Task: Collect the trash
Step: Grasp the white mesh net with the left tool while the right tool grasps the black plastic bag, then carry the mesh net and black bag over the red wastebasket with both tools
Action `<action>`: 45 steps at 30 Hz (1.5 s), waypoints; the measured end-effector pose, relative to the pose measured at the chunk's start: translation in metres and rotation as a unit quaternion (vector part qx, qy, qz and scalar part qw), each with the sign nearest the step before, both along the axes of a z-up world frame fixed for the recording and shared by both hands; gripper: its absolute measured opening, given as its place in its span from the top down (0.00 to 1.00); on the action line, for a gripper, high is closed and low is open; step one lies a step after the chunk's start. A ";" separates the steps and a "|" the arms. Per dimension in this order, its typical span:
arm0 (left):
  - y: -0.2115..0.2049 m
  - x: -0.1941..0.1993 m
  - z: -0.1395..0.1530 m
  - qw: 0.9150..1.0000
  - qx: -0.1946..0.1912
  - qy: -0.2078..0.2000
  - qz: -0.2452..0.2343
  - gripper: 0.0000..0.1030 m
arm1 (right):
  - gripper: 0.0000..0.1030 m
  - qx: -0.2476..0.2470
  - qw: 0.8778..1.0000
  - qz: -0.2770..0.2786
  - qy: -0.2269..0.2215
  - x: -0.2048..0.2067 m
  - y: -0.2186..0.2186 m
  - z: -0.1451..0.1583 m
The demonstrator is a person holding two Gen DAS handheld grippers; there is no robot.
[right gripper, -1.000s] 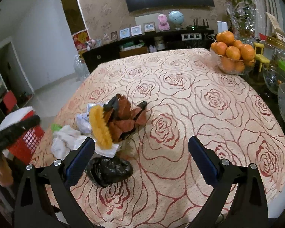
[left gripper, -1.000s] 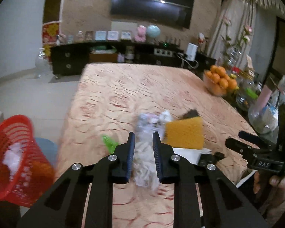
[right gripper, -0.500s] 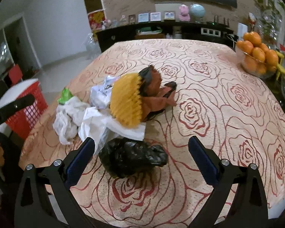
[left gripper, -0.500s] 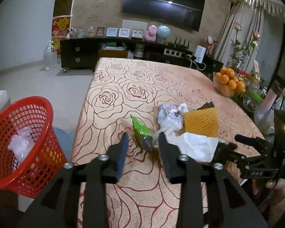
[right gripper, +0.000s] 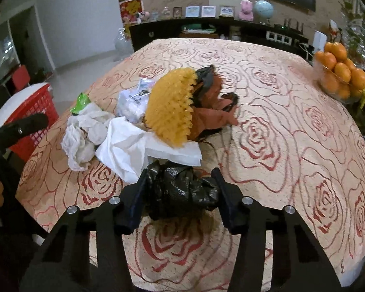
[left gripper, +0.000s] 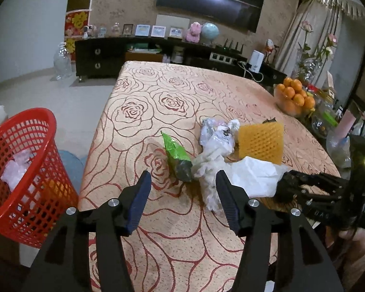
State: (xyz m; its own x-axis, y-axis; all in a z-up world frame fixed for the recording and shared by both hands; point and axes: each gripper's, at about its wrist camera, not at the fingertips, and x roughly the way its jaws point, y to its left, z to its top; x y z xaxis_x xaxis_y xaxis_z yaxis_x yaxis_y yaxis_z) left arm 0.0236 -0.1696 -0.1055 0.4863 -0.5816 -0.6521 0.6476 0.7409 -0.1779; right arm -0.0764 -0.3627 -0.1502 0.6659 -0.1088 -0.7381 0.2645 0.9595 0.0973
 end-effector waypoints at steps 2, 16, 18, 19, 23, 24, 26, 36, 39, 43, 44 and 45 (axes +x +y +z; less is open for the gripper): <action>-0.003 -0.002 0.000 1.000 -0.001 -0.003 -0.007 0.45 | 0.53 0.002 1.000 -0.021 -0.014 -0.008 -0.009 0.007; -0.064 -0.010 -0.017 0.997 0.043 0.005 -0.065 0.44 | 0.53 0.021 0.994 -0.097 -0.046 -0.032 -0.045 0.015; -0.072 -0.011 -0.021 0.996 0.051 0.002 -0.070 0.46 | 0.53 0.021 0.994 -0.096 -0.046 -0.033 -0.045 0.016; -0.074 -0.012 -0.023 0.996 0.053 0.001 -0.073 0.50 | 0.53 0.021 0.994 -0.096 -0.046 -0.033 -0.045 0.016; -0.087 -0.011 -0.028 0.994 0.068 -0.004 -0.080 0.53 | 0.53 0.022 0.994 -0.094 -0.046 -0.030 -0.044 0.016; -0.091 -0.009 -0.032 0.994 0.076 -0.006 -0.080 0.54 | 0.53 0.022 0.994 -0.094 -0.045 -0.029 -0.043 0.016; -0.095 -0.006 -0.036 0.994 0.083 -0.004 -0.077 0.60 | 0.53 0.021 0.995 -0.092 -0.044 -0.027 -0.042 0.015; -0.073 -0.001 -0.018 0.997 0.032 0.000 -0.070 0.75 | 0.53 0.018 0.994 -0.095 -0.049 -0.025 -0.040 0.016; -0.060 -0.001 -0.004 0.998 0.008 -0.007 -0.060 0.75 | 0.53 0.017 0.994 -0.097 -0.055 -0.025 -0.041 0.018; -0.039 0.006 0.014 0.999 -0.023 -0.011 -0.037 0.75 | 0.53 0.017 0.993 -0.100 -0.062 -0.025 -0.041 0.021; -0.034 0.007 0.018 0.999 -0.030 -0.012 -0.032 0.75 | 0.53 0.016 0.993 -0.101 -0.064 -0.025 -0.041 0.022; -0.028 0.009 0.022 0.999 -0.037 -0.013 -0.026 0.75 | 0.53 0.016 0.992 -0.102 -0.067 -0.025 -0.040 0.023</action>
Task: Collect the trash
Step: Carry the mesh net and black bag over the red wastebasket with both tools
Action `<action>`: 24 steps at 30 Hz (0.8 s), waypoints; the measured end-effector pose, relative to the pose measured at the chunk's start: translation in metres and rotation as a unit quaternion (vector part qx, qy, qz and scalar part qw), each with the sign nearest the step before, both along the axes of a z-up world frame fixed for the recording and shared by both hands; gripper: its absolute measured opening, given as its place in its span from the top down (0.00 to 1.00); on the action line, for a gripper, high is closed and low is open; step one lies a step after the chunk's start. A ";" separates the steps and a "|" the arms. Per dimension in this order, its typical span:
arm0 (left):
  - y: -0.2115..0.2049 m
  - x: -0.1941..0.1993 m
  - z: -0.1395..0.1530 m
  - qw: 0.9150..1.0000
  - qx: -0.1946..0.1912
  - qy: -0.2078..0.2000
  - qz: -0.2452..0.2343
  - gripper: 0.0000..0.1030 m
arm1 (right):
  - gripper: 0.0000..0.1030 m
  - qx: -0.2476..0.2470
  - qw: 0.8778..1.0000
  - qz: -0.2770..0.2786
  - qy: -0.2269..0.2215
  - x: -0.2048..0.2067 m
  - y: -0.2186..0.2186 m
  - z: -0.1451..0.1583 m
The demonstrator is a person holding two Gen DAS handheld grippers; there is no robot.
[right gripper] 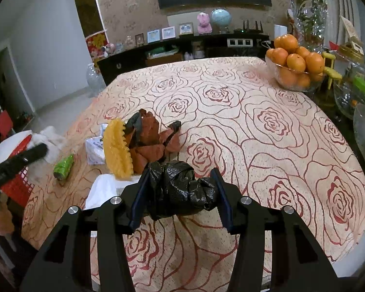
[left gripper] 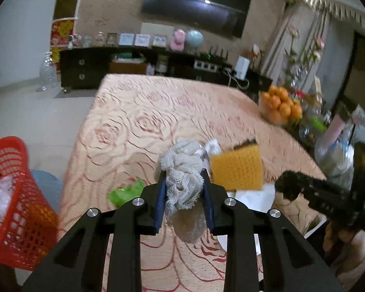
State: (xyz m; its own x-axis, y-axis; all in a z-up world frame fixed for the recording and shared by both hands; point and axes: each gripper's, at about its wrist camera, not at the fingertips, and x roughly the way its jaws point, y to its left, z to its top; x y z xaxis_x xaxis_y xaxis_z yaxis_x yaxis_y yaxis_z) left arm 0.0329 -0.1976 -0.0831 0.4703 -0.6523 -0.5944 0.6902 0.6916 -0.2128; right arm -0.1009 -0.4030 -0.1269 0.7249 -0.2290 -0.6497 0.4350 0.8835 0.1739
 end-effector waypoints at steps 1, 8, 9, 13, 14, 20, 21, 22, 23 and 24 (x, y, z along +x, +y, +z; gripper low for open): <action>0.005 0.002 0.005 1.000 -0.006 -0.001 0.005 0.75 | 0.53 -0.001 1.000 -0.001 -0.003 0.000 0.000 0.001; 0.032 0.005 0.029 0.999 -0.027 -0.022 0.033 0.75 | 0.53 -0.026 0.999 -0.004 -0.022 -0.001 0.007 0.011; 0.036 0.006 0.032 0.998 -0.025 -0.029 0.039 0.75 | 0.53 -0.029 0.999 -0.001 -0.024 0.001 0.010 0.012; 0.054 0.009 0.041 0.997 -0.019 -0.049 0.064 0.75 | 0.53 -0.030 0.999 0.010 -0.028 0.007 0.015 0.016; 0.059 0.011 0.043 0.996 -0.019 -0.052 0.069 0.75 | 0.53 -0.030 0.999 0.013 -0.029 0.008 0.017 0.017; 0.087 0.018 0.054 0.991 -0.013 -0.076 0.112 0.75 | 0.53 -0.037 0.998 0.037 -0.040 0.021 0.032 0.028; 0.092 0.019 0.056 0.989 -0.011 -0.080 0.120 0.75 | 0.53 -0.035 0.998 0.042 -0.042 0.025 0.034 0.031; 0.097 0.020 0.058 0.988 -0.009 -0.084 0.127 0.75 | 0.53 -0.033 0.998 0.045 -0.043 0.026 0.036 0.033; 0.101 0.020 0.060 0.987 -0.008 -0.088 0.134 0.75 | 0.53 -0.031 0.997 0.048 -0.044 0.029 0.038 0.035; 0.105 0.022 0.062 0.986 -0.007 -0.092 0.140 0.75 | 0.53 -0.033 0.997 0.050 -0.045 0.032 0.041 0.039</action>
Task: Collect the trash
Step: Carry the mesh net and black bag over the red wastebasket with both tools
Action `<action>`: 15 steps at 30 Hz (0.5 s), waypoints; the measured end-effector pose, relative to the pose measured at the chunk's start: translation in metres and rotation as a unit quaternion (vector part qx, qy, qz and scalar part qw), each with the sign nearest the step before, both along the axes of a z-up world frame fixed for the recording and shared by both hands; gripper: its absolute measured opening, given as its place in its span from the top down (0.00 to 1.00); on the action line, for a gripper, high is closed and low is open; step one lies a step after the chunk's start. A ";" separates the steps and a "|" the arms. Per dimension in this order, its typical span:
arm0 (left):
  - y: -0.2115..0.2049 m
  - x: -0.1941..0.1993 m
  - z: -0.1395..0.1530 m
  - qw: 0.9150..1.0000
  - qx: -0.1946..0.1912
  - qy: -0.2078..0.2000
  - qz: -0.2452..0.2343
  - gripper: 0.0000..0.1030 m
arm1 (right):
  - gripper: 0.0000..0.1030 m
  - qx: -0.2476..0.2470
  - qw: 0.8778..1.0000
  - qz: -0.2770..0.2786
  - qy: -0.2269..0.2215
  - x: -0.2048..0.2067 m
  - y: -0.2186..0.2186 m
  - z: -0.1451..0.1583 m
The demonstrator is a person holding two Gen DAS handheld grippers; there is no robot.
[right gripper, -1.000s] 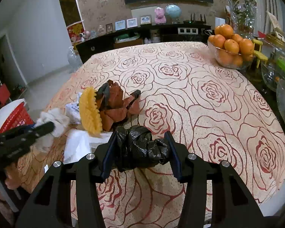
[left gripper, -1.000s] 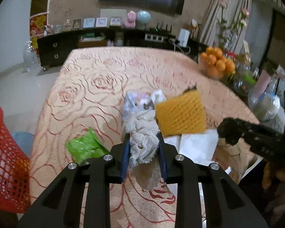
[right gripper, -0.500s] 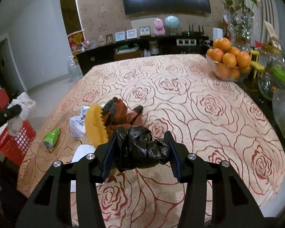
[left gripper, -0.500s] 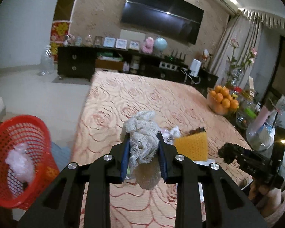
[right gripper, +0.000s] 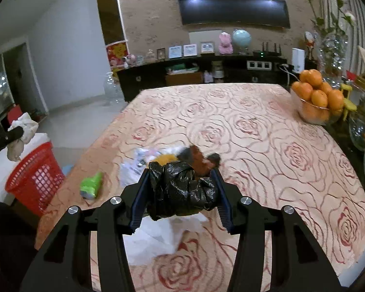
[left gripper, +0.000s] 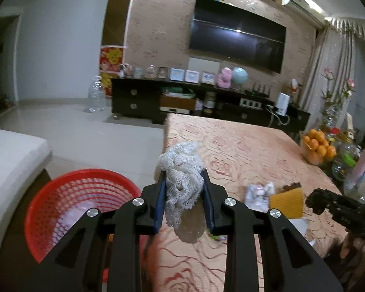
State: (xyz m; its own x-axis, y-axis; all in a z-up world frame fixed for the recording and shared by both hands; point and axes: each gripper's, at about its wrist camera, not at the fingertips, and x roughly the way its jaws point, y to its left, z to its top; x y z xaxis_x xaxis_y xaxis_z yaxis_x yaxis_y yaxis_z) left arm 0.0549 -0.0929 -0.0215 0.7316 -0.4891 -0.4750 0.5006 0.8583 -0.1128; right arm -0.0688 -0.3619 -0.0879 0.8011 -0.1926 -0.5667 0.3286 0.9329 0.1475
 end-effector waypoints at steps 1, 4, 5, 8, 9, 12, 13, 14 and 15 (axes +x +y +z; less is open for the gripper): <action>0.003 0.001 0.001 1.000 0.001 -0.003 0.005 0.75 | 0.53 -0.003 1.000 0.002 -0.001 0.002 0.003 0.002; 0.016 0.006 0.006 1.000 0.001 -0.011 0.025 0.75 | 0.53 -0.009 1.000 0.012 -0.007 0.011 0.012 0.013; 0.020 0.008 0.007 0.999 0.001 -0.011 0.032 0.75 | 0.53 -0.010 1.000 0.015 -0.009 0.014 0.016 0.017; 0.035 0.014 0.009 0.998 0.005 -0.017 0.061 0.75 | 0.53 -0.016 0.999 0.032 -0.016 0.026 0.029 0.028; 0.041 0.016 0.009 0.997 0.008 -0.020 0.071 0.75 | 0.53 -0.019 0.999 0.038 -0.018 0.029 0.034 0.031; 0.057 0.022 0.007 0.995 0.008 -0.022 0.092 0.75 | 0.53 -0.027 0.997 0.062 -0.023 0.043 0.054 0.042; 0.062 0.024 0.006 0.995 0.006 -0.019 0.097 0.75 | 0.53 -0.028 0.997 0.068 -0.025 0.047 0.059 0.044; 0.068 0.026 0.003 0.995 0.004 -0.016 0.103 0.75 | 0.53 -0.029 0.997 0.074 -0.025 0.051 0.064 0.046; 0.072 0.028 0.002 0.994 0.003 -0.014 0.106 0.75 | 0.53 -0.030 0.996 0.080 -0.026 0.056 0.070 0.048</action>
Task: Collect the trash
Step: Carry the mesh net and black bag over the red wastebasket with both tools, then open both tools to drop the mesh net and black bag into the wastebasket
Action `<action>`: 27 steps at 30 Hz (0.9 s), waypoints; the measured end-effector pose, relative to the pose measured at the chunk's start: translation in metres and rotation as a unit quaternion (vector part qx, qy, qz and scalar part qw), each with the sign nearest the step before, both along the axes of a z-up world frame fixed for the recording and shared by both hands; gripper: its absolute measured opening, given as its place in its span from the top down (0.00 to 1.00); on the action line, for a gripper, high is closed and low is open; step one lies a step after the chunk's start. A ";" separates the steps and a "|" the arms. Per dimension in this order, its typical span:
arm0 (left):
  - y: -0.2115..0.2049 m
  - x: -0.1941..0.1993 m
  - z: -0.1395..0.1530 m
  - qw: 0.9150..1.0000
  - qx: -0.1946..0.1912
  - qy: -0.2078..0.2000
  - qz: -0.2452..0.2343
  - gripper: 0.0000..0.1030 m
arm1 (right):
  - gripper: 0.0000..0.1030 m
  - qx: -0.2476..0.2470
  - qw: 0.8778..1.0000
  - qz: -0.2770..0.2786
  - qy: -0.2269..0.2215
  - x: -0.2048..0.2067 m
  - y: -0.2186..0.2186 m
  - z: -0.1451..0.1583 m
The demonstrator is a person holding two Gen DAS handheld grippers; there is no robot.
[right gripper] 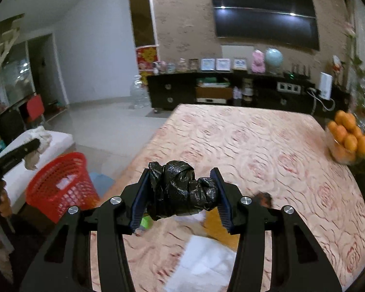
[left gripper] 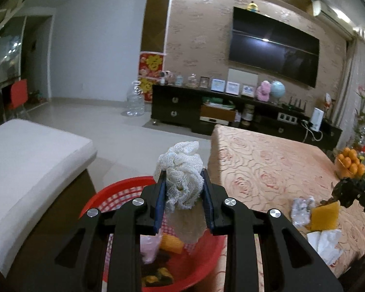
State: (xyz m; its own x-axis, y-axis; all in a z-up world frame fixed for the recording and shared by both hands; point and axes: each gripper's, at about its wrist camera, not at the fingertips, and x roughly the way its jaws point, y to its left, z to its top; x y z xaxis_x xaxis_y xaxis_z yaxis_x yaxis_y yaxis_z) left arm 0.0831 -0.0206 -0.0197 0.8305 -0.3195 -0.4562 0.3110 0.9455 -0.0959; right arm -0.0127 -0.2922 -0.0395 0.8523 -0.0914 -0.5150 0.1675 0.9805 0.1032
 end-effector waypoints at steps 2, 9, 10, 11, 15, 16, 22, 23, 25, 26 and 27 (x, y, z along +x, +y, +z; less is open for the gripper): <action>0.008 0.004 -0.004 1.000 -0.004 0.007 0.006 0.75 | 0.53 -0.001 1.000 0.015 0.000 0.010 0.013 0.004; 0.030 0.017 -0.017 0.999 0.001 0.028 0.034 0.75 | 0.53 0.006 0.997 0.078 0.008 0.051 0.064 0.007; 0.033 0.017 -0.018 0.999 0.001 0.030 0.038 0.75 | 0.53 0.011 0.996 0.091 0.011 0.057 0.074 0.007; 0.035 0.018 -0.019 0.999 0.002 0.034 0.042 0.75 | 0.53 0.016 0.995 0.102 0.013 0.063 0.081 0.007; 0.044 0.022 -0.025 0.997 0.010 0.050 0.055 0.75 | 0.53 0.033 0.989 0.140 0.025 0.084 0.108 0.003; 0.045 0.023 -0.027 0.997 0.011 0.053 0.056 0.75 | 0.53 0.036 0.988 0.149 0.029 0.092 0.116 0.002; 0.052 0.028 -0.033 0.995 0.015 0.070 0.064 0.75 | 0.53 0.056 0.981 0.175 0.056 0.121 0.143 -0.013; 0.052 0.029 -0.034 0.995 0.017 0.072 0.064 0.75 | 0.53 0.058 0.981 0.177 0.060 0.124 0.145 -0.015; 0.052 0.031 -0.037 0.995 0.020 0.077 0.065 0.75 | 0.53 0.064 0.979 0.182 0.068 0.131 0.150 -0.020; 0.052 0.032 -0.037 0.995 0.020 0.080 0.064 0.75 | 0.53 0.067 0.978 0.184 0.071 0.133 0.152 -0.022; 0.052 0.033 -0.038 0.994 0.020 0.083 0.064 0.74 | 0.53 0.070 0.977 0.186 0.075 0.136 0.153 -0.023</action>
